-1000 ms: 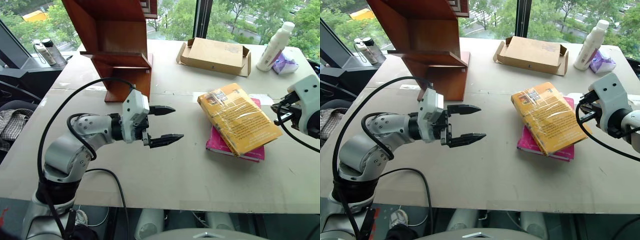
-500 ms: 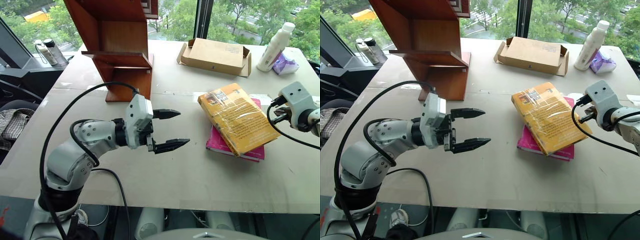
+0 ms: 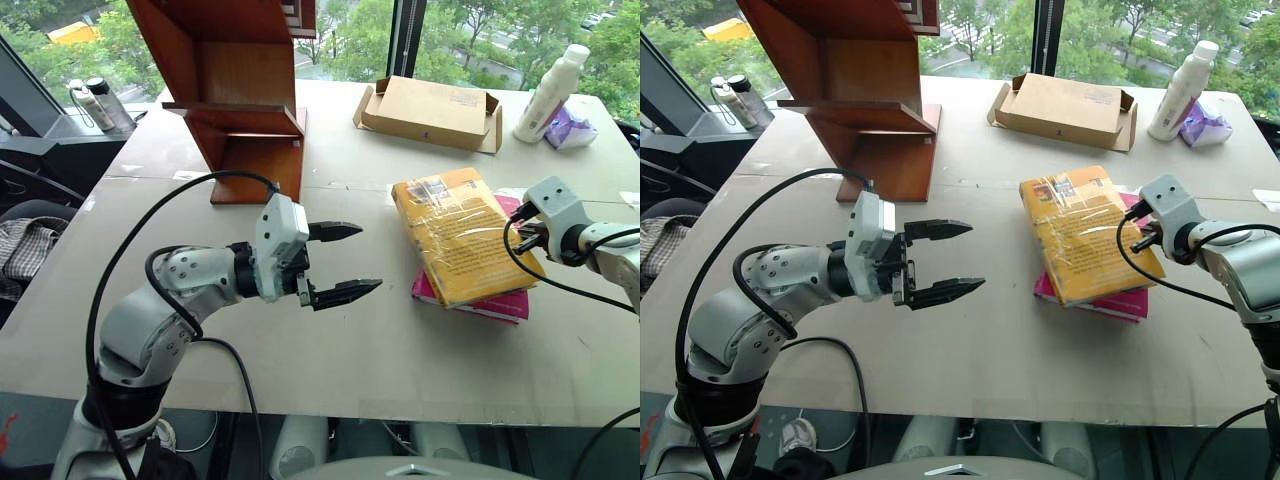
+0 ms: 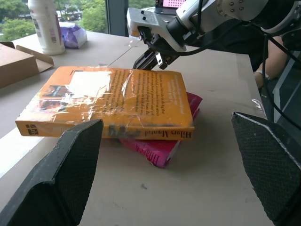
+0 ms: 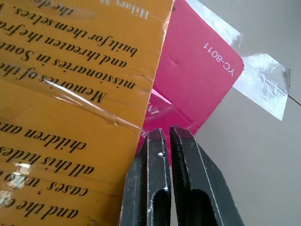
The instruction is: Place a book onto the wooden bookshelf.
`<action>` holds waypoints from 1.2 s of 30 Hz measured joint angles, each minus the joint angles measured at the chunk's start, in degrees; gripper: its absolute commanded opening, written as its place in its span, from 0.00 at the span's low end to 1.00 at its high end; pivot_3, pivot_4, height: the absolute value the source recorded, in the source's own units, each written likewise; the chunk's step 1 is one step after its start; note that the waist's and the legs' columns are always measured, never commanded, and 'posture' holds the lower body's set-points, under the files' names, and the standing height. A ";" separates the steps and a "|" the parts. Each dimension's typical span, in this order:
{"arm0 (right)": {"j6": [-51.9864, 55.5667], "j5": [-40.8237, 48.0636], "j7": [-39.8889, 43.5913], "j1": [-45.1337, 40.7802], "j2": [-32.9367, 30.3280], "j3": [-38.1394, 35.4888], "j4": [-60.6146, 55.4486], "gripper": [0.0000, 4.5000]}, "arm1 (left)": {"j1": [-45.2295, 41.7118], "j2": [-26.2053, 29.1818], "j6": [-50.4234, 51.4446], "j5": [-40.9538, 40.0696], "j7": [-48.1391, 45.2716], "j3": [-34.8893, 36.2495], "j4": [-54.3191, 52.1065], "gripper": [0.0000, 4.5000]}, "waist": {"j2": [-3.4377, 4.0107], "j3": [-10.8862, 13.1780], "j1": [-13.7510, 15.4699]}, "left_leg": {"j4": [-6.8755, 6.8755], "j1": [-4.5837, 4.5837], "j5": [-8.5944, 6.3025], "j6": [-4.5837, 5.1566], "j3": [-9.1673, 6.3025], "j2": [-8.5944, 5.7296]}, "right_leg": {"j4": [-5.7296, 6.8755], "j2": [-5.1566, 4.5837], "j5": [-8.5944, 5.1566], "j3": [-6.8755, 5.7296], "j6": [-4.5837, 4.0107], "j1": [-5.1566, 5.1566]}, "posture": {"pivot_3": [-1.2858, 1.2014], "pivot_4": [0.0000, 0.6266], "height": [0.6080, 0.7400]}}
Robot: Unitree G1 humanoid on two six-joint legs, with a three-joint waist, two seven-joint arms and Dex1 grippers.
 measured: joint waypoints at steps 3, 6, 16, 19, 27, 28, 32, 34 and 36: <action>0.79 -0.47 -0.16 0.19 1.42 -0.04 -2.46 0.01 | 0.76 0.14 -0.67 1.16 -0.29 -0.02 0.43 0.99 | 0.00 0.00 0.03 | 0.00 0.00 0.00 0.00 0.00 0.00 | 0.01 0.00 0.00 -0.01 0.00 0.00 | 0.52 0.24 0.95; -0.23 -1.04 -0.49 2.42 2.23 -2.35 -4.85 0.01 | 1.37 0.10 -1.07 1.64 -0.51 -0.10 0.77 0.99 | 0.00 0.00 0.32 | 0.01 -0.03 0.00 0.00 -0.02 -0.02 | 0.00 -0.04 0.00 -0.05 0.00 0.01 | 0.52 0.24 0.95; -6.21 18.81 23.93 34.28 3.00 -53.80 -32.97 0.67 | -5.67 -1.48 5.82 1.96 0.58 -2.46 14.52 0.99 | -0.01 -0.02 1.10 | -0.01 0.14 -0.15 0.21 -0.28 0.06 | -0.02 0.09 -0.10 -0.23 0.17 0.28 | 0.52 0.24 0.95; -7.12 25.43 30.57 41.11 5.34 -63.83 -33.92 0.95 | -10.54 -2.71 12.22 0.57 1.27 -2.52 20.65 0.99 | -0.02 -0.03 1.15 | 0.19 0.18 -0.13 0.21 -0.45 0.07 | 0.03 0.20 -0.22 -0.25 0.08 0.41 | 0.52 0.24 0.95; -14.79 32.29 40.05 53.87 8.64 -75.55 -29.46 0.98 | -25.03 -11.29 33.95 -6.02 4.51 1.28 42.43 0.99 | -0.08 -0.06 0.33 | 0.50 0.11 -0.14 0.24 -0.55 0.05 | 0.08 0.17 -0.20 -0.21 0.03 0.51 | 0.52 0.24 0.95; -15.52 32.14 40.32 54.61 8.89 -75.57 -29.13 0.98 | -25.82 -11.85 35.11 -6.15 4.59 1.56 43.96 0.99 | -0.08 -0.06 0.27 | 0.50 0.10 -0.14 0.24 -0.54 0.05 | 0.08 0.18 -0.20 -0.21 0.03 0.49 | 0.52 0.24 0.95; -20.01 31.10 42.05 58.57 9.71 -75.63 -27.75 0.98 | -31.73 -17.67 39.22 -5.73 6.29 2.82 55.35 0.99 | -0.07 -0.06 0.24 | 0.49 0.08 -0.15 0.24 -0.57 0.01 | 0.08 0.19 -0.21 -0.21 0.03 0.49 | 0.52 0.24 0.95; -21.77 30.92 42.05 59.42 9.99 -75.55 -27.43 0.98 | -33.76 -21.64 39.70 -5.13 8.54 4.64 61.80 0.99 | -0.09 -0.05 0.28 | 0.50 0.08 -0.15 0.25 -0.58 0.00 | 0.08 0.17 -0.21 -0.21 0.04 0.49 | 0.52 0.24 0.95; -23.57 30.66 41.98 60.78 10.33 -75.36 -27.48 0.98 | -35.11 -24.59 39.65 -3.69 10.37 5.17 67.04 0.99 | -0.12 -0.03 0.25 | 0.50 0.06 -0.15 0.24 -0.60 0.00 | 0.08 0.16 -0.21 -0.23 0.03 0.47 | 0.52 0.24 0.95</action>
